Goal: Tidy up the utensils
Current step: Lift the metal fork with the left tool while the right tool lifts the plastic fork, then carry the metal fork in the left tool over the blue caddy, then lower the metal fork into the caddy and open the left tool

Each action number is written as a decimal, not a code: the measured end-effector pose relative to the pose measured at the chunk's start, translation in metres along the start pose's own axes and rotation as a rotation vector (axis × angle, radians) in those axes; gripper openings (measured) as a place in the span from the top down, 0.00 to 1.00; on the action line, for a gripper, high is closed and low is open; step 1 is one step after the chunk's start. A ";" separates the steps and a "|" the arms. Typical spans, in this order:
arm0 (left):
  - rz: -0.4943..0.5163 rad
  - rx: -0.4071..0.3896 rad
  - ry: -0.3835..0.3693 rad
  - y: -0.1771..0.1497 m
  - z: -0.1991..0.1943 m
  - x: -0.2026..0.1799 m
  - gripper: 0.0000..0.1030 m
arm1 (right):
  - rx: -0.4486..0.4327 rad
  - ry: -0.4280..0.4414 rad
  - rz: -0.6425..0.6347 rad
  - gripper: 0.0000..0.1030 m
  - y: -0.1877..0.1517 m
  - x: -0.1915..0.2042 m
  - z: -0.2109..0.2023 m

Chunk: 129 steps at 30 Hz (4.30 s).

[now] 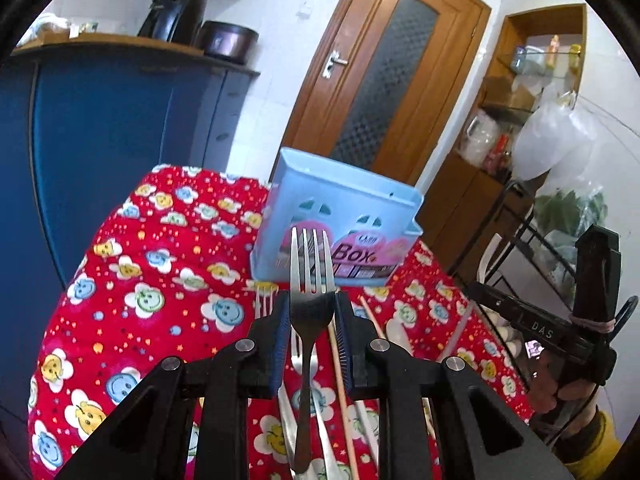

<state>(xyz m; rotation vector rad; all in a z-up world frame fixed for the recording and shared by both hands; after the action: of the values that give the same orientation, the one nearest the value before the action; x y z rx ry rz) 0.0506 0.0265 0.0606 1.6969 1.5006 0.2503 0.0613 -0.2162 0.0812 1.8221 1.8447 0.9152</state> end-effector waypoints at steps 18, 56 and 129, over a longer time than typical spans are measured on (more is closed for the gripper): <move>0.028 -0.073 -0.034 0.030 -0.012 -0.015 0.99 | -0.079 -0.010 -0.032 0.87 0.024 0.012 -0.023; 0.201 0.214 0.077 0.029 0.086 -0.057 0.70 | -0.050 0.007 0.072 0.86 0.020 -0.028 -0.023; 0.083 -0.163 -0.130 0.130 0.038 -0.038 0.99 | -0.073 0.075 0.060 0.86 0.049 -0.023 -0.010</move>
<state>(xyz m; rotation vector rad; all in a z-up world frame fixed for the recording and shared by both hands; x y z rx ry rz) 0.1590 -0.0155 0.1397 1.6151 1.2810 0.2925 0.0917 -0.2435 0.1182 1.8311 1.7851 1.0719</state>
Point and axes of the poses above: each gripper's, at about its wrist camera, not at the fingertips, and z roughly the way its jaws point, x to its left, y to its top, the point moved 1 cm from there along z, roughly the way its jaws point, and after that the axes turned 11 degrees about x, right-handed, at the moved point
